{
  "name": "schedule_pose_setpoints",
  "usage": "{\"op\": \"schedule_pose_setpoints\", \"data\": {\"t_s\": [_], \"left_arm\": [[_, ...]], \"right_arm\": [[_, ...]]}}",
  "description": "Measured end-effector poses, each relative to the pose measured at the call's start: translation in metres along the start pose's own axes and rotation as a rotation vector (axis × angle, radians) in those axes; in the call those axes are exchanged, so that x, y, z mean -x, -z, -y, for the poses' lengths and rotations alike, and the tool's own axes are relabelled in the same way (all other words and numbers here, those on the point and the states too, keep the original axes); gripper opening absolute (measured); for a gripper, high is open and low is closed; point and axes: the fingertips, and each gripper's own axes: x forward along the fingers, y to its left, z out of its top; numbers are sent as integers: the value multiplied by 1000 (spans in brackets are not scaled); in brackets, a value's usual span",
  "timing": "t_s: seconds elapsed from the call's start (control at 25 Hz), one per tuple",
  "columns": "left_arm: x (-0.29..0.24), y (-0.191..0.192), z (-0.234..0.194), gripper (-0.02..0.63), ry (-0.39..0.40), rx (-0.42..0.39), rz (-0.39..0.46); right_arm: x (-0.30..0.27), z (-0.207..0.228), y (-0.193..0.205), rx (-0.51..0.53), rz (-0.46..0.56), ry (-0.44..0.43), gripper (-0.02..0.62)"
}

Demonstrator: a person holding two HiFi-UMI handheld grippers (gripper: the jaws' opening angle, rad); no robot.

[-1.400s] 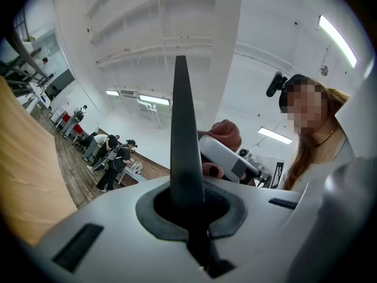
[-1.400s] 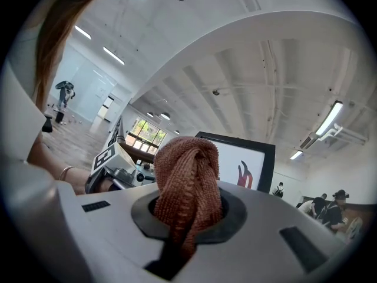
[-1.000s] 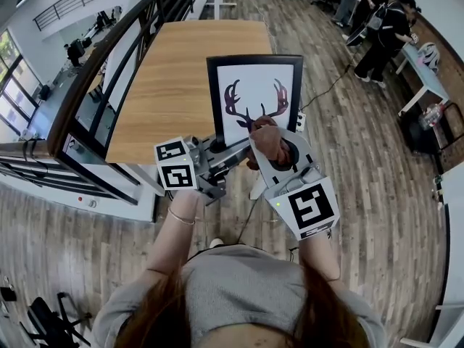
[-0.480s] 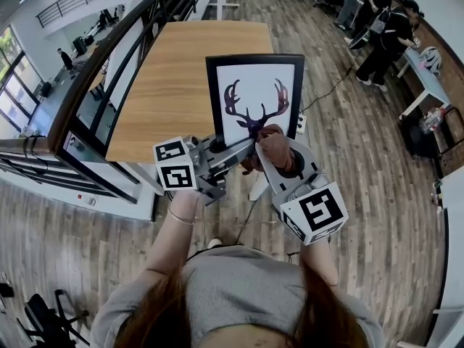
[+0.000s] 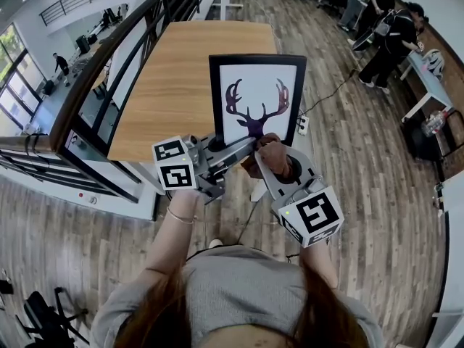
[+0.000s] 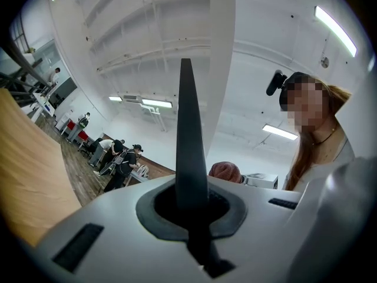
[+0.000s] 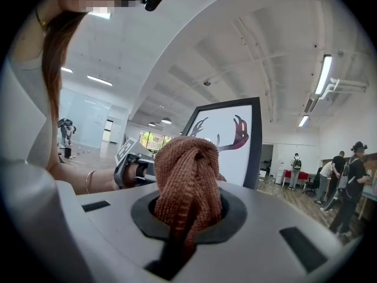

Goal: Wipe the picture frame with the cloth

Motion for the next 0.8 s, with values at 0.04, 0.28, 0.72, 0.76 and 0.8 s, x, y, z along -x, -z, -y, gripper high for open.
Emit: {"op": "schedule_pose_setpoints", "data": {"t_s": [0.04,0.28,0.72,0.76,0.8], "left_arm": [[1,0,-1,20,-3,4,4],[-1,0,0,20,11,61,55],[0,0,4,20,39,72,22],[0,0,5,20,41,70,16],[0,0,5,20,45,70,11]], "right_arm": [[0,-2,2,4,-10,-11,46],[14,-12,18,-43,-45,-116,45],[70,86,-133,45,450,238,46],[68,94,-143,64,475,271,46],[65,100,-152,88,495,298,45]]}}
